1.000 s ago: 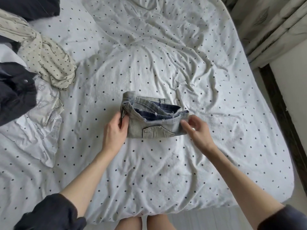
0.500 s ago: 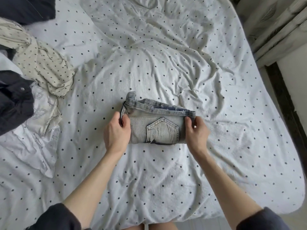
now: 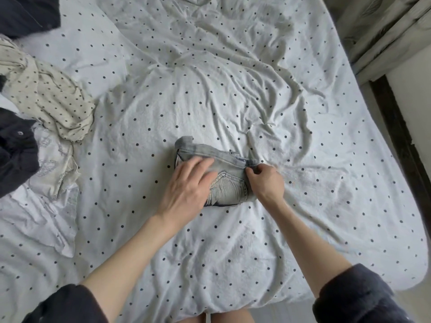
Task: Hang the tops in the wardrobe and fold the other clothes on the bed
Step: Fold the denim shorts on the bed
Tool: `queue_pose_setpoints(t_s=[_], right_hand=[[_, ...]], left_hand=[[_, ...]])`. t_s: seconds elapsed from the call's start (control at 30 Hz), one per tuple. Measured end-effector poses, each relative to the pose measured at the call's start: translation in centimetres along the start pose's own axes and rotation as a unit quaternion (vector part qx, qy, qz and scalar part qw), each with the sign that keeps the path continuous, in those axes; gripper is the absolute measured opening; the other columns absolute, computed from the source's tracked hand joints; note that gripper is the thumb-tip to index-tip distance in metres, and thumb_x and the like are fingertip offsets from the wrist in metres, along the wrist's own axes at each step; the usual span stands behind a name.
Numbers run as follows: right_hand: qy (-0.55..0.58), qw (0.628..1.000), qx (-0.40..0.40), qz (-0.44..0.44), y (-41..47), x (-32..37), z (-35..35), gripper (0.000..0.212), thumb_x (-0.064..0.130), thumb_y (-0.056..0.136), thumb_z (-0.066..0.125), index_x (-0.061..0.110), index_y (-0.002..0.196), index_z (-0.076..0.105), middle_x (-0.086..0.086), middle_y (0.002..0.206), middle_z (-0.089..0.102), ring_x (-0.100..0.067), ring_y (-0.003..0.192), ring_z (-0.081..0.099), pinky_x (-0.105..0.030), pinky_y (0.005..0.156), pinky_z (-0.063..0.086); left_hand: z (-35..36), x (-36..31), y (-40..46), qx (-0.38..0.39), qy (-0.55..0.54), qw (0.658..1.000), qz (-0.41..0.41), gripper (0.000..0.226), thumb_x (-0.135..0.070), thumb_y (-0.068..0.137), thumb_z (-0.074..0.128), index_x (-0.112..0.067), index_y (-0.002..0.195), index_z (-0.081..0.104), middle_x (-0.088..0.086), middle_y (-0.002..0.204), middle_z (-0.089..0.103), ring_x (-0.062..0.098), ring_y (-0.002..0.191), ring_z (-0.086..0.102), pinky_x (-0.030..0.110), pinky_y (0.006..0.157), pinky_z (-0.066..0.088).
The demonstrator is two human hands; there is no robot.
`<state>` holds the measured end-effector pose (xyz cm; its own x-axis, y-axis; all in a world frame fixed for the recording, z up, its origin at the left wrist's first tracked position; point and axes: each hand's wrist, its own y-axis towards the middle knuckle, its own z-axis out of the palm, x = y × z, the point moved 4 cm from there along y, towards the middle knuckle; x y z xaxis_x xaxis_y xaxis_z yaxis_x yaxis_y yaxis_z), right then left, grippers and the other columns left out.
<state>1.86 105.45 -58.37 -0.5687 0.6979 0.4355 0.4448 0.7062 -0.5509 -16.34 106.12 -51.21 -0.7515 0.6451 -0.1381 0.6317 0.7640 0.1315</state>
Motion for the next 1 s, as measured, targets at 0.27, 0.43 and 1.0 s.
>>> queue_pose_setpoints(t_s=[0.27,0.43,1.0], right_hand=[[-0.04,0.917,-0.223,-0.329,-5.8,3.3,-0.1,0.034,0.011,0.088,0.056,0.004,0.121,0.056,-0.018,0.12,0.056,-0.033,0.11,0.052,-0.044,0.09,0.042],[-0.184,0.912,0.007,-0.366,-5.0,1.5,4.4,0.057,0.044,0.1,0.031,0.018,0.149,0.018,-0.001,0.156,0.008,-0.02,0.145,0.004,-0.039,0.119,0.008],[-0.317,0.849,0.081,-0.414,-2.4,-0.5,5.9,0.099,0.059,0.084,0.051,0.011,0.147,-0.008,-0.007,0.155,-0.013,-0.027,0.144,-0.011,-0.041,0.118,-0.004]], left_hand=[[2.9,1.7,-1.0,0.206,0.067,0.97,-0.111,0.058,-0.034,0.093,0.012,-0.019,0.148,0.024,0.002,0.158,0.009,0.022,0.146,-0.003,0.051,0.113,-0.008],[4.1,2.2,-1.0,0.202,0.076,0.972,-0.097,0.06,-0.04,0.095,0.011,-0.017,0.148,0.025,0.003,0.157,0.015,0.02,0.145,0.001,0.055,0.113,-0.007],[5.3,1.9,-2.6,0.204,0.053,0.976,-0.052,0.092,-0.067,0.079,0.044,-0.009,0.148,0.024,0.012,0.157,0.012,0.027,0.145,0.004,0.056,0.115,0.001]])
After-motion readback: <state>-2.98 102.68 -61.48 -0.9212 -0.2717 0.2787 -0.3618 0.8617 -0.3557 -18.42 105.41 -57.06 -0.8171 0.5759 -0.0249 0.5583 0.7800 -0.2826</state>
